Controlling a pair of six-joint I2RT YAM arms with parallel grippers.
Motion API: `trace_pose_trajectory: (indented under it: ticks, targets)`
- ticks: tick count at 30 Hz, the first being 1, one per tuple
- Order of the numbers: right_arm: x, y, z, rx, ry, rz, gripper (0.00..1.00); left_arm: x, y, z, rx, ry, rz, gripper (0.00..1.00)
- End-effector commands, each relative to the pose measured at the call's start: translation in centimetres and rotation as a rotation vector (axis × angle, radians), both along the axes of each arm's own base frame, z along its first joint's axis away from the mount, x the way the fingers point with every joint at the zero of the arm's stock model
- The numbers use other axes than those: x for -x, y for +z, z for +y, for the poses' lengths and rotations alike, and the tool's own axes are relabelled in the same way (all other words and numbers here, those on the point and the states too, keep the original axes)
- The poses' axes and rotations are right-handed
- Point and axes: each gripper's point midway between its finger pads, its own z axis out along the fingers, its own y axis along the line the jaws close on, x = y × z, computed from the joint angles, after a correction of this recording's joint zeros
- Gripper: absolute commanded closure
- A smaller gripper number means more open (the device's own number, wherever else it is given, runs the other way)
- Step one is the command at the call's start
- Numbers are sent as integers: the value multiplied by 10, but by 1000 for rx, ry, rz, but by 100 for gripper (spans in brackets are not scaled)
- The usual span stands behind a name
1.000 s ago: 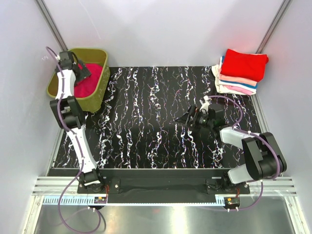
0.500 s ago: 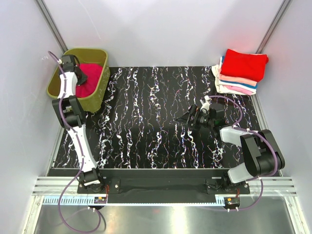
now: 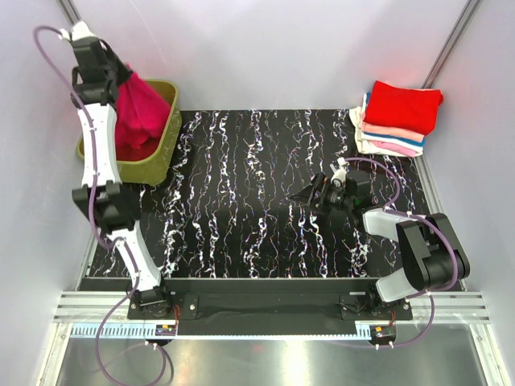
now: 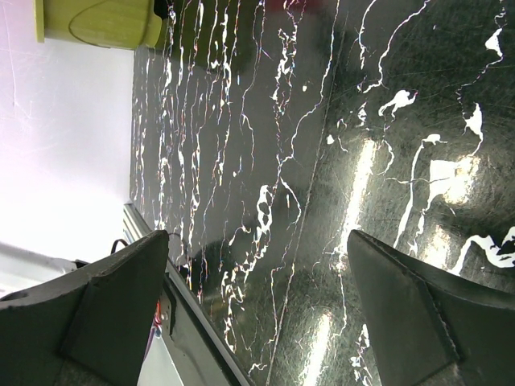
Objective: Fold and stack the t-shirts
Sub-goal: Grab the tshirt from the pile, then move the tshirt to the center of the board
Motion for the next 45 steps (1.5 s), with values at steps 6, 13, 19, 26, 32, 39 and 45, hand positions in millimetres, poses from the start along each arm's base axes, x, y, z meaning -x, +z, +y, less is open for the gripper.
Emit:
trace_pose_trajectory:
  ticks: [6,13,19,26,32,39,45]
  targets:
    - [-6,10,2,-23,15,-47,0,33,132,-39,-20,-91,-316,100]
    - [-6,11,0,-18,1,-52,0,83,214,-147,-92,-348,-498,100]
    - [-6,11,-3,-15,-23,-53,0,181,302,-228,-77,-561,-744,100]
    - [-8,13,-10,-32,-47,-52,0,227,310,-248,-32,-677,-770,100]
    - [-9,17,-29,-80,-102,-50,1,183,170,-255,-26,-686,-320,26]
    - [5,52,-69,39,-282,2,0,223,-3,-218,-37,-538,183,1]
    - [33,65,-135,355,-569,157,0,288,-83,-212,34,-532,326,1]
